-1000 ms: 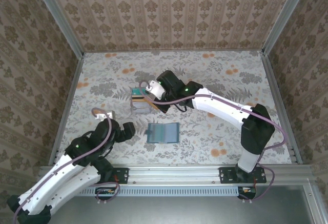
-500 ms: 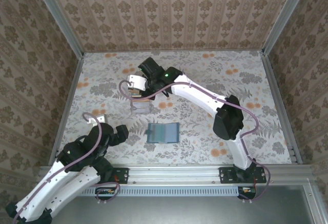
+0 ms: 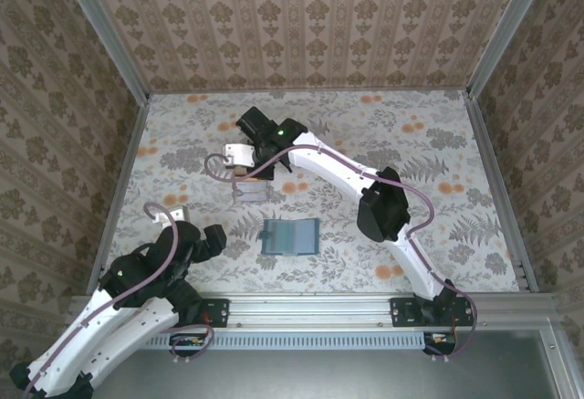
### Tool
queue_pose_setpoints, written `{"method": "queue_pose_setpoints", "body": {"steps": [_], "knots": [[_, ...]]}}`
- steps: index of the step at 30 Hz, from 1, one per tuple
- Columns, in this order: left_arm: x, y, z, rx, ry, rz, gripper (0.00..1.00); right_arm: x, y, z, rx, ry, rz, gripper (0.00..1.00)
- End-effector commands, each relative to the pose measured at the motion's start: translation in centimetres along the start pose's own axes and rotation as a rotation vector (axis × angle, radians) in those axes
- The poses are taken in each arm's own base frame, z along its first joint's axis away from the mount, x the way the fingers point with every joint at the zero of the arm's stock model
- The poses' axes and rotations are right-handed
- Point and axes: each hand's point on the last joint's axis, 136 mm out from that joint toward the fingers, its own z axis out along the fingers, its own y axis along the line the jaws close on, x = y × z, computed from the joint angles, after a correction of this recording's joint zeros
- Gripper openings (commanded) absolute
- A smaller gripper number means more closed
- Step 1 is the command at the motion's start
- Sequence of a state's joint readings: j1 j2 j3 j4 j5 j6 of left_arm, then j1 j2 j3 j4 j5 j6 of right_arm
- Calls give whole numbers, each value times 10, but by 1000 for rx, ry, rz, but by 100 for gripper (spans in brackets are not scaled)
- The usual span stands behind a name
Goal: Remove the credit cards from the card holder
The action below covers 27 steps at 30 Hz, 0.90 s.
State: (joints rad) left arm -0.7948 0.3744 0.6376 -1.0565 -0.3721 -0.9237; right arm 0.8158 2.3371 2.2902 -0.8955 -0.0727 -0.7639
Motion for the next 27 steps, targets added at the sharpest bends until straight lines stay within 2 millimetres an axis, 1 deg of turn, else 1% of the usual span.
{"method": "queue_pose_setpoints", "body": {"steps": [1,10,18,19,20,21,23,25,27], "knots": [[-7,4,-7,-8,-29,-25,100,4,4,4,-12,34,-26,0],[-6,3,-6,-4,-24,-25,100,16,5,20,-31,72,-8,0],[-5,2,-6,1,-21,-25,100,20,3,30,-36,79,14,0],[-6,2,-6,-1,-21,-26,100,20,2,32,-31,81,16,11],[-6,2,-6,-1,-21,-25,100,20,-1,32,-18,80,24,27],[-5,2,-6,0,-20,-25,100,19,-4,33,-3,80,34,31],[-5,2,-6,-1,-21,-26,100,17,-6,32,2,70,42,30],[-6,2,-6,1,-22,-25,100,13,-9,30,12,57,50,26],[-6,2,-6,0,-22,-24,100,13,-10,29,16,53,51,25]]}}
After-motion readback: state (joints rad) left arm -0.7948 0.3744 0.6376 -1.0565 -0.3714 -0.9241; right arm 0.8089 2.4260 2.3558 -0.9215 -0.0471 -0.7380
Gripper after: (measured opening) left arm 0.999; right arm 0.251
